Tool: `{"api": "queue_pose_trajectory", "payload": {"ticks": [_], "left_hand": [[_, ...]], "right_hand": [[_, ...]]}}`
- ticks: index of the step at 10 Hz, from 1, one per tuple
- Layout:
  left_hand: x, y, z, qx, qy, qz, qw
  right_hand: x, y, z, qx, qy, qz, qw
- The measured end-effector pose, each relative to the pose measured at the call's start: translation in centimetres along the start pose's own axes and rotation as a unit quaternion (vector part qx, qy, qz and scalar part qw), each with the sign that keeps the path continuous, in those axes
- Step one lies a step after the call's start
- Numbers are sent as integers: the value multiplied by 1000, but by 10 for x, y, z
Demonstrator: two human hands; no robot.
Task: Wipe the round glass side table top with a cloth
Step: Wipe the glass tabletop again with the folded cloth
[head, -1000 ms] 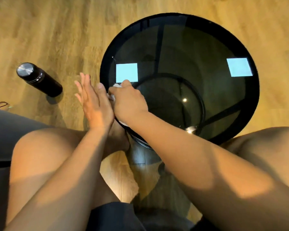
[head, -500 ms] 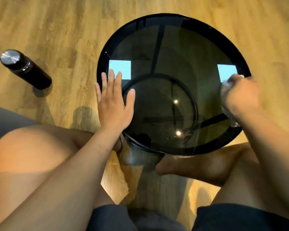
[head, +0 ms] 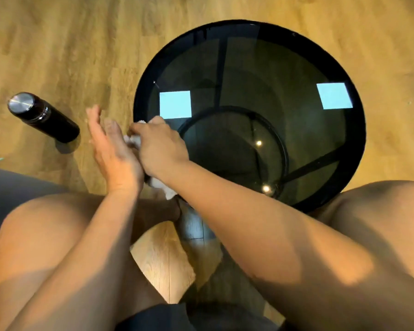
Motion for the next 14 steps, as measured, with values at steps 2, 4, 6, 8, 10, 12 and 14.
{"api": "queue_pose_trajectory", "payload": {"ticks": [2, 4, 6, 8, 10, 12, 14], "left_hand": [[36, 5, -56, -323, -201, -151, 912], [33, 3, -56, -387, -205, -147, 887], [33, 3, -55, -350, -183, -153, 906], [35, 4, -54, -327, -180, -155, 915], [35, 3, -53, -353, -192, -166, 901], [33, 3, -53, -340, -178, -154, 910], [33, 3, -53, -340, -187, -158, 908]], "right_hand": [[70, 153, 61, 42, 44, -147, 987], [160, 300, 160, 90, 113, -368, 918], [119, 245, 109, -10, 55, -165, 985], [101, 70, 20, 36, 5, -228, 973], [153, 95, 42, 71, -71, -118, 988], [221, 220, 132, 124, 10, -432, 893], [136, 72, 34, 57, 22, -254, 965]]}}
Point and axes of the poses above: each hand's wrist, its own x-axis away from the middle knuckle, its own z-axis out of the back of the hand, y = z × x, the point moved 3 cm from there along -x, towards the middle knuckle, and after that the axes turned 8 degrees about -y, right-handed, at the moved point
